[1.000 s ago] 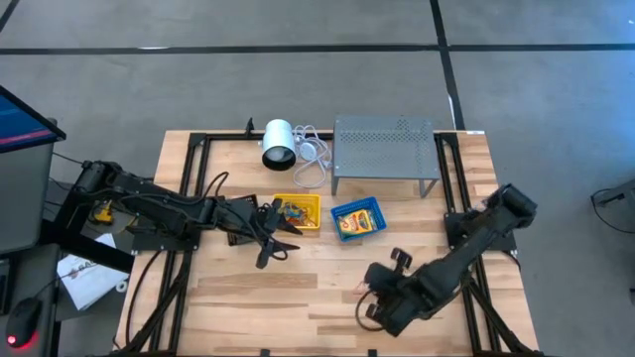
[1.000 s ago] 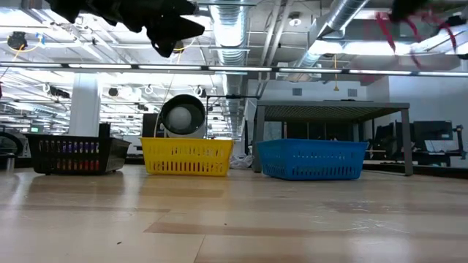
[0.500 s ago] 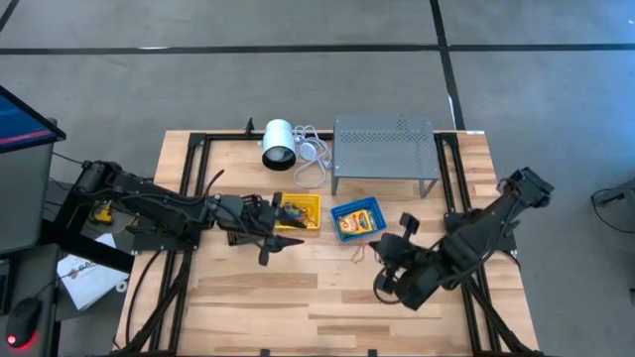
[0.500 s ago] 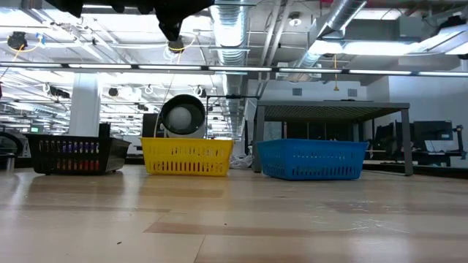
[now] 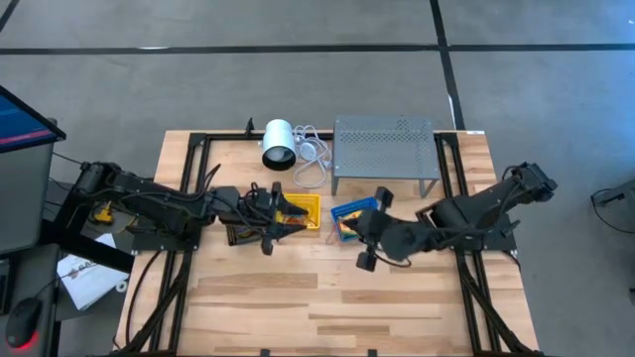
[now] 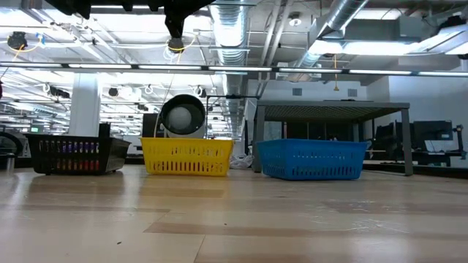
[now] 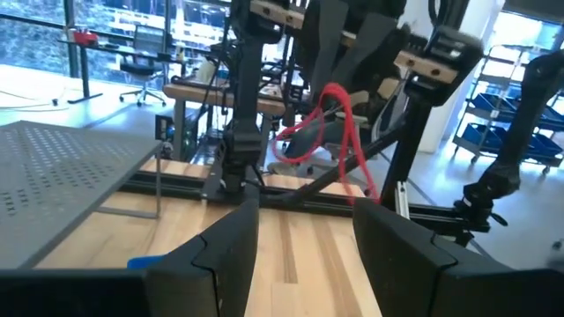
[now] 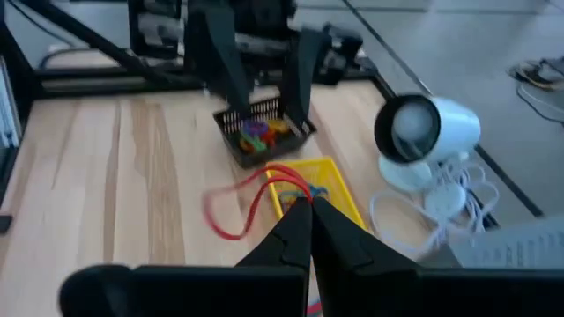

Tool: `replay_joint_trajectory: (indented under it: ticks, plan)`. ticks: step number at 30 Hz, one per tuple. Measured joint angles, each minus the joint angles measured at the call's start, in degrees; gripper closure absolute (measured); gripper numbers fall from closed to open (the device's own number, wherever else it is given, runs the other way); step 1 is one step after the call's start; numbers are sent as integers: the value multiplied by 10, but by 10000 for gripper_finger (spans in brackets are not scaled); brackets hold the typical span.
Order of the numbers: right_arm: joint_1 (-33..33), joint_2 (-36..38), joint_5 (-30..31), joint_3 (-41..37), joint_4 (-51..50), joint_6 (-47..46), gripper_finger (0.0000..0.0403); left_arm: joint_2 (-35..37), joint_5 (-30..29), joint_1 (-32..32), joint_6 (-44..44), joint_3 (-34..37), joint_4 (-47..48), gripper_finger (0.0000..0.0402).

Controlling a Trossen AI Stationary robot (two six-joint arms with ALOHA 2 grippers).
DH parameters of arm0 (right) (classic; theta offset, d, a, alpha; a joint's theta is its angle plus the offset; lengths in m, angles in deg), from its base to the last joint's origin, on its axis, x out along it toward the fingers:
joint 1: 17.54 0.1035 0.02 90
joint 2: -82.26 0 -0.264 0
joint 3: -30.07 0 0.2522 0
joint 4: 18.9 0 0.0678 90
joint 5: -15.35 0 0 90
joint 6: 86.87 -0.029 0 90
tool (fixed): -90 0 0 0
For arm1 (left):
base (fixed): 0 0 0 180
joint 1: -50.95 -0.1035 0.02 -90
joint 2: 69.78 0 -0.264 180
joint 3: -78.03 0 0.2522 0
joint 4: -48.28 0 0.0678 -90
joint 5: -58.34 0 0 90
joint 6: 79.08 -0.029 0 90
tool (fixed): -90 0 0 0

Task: Pick & Place Office Desk Supplies
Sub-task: Put the red rubber band into the yellow bin

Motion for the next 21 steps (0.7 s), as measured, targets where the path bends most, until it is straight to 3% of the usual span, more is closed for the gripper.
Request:
replay_joint_trajectory:
  ticks: [5,15,21]
  plan:
    - [-30,0,-29,0,46,45,403,0,23,-3,-7,0,-1,208]
    - [-70,-16,-99,0,118,95,403,0,24,-8,-14,-8,-7,140]
    - [-90,-24,-117,0,138,108,403,0,24,-8,-15,-30,14,134]
